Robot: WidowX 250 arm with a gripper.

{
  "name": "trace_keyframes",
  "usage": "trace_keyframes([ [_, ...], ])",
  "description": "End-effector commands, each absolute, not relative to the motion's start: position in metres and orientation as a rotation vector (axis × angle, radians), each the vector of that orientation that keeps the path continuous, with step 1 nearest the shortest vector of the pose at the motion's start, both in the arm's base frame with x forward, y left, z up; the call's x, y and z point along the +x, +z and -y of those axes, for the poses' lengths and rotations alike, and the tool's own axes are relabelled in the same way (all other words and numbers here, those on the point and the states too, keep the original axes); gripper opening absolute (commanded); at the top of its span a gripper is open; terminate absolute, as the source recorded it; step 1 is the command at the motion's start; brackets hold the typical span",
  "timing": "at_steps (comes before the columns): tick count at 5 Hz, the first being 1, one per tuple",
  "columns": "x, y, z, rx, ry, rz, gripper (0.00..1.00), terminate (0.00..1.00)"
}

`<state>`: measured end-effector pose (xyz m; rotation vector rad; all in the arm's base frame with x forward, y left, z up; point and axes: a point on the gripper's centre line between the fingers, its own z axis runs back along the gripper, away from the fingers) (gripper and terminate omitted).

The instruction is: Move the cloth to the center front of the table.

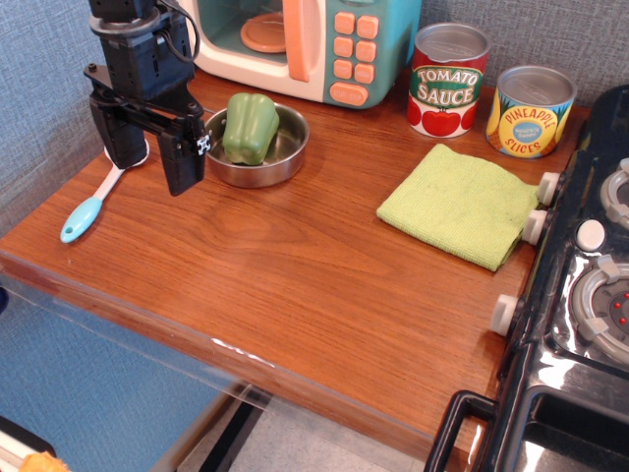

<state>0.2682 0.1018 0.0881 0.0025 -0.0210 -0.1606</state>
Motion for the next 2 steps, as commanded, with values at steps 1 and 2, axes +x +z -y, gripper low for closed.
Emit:
trace_keyframes([
  [1,0.268,0.088,-0.102,0.003,-0.161,0.021,1.00,0.00],
  [2,0.279,0.088,-0.075,0.015,-0.228,0.041,1.00,0.00],
])
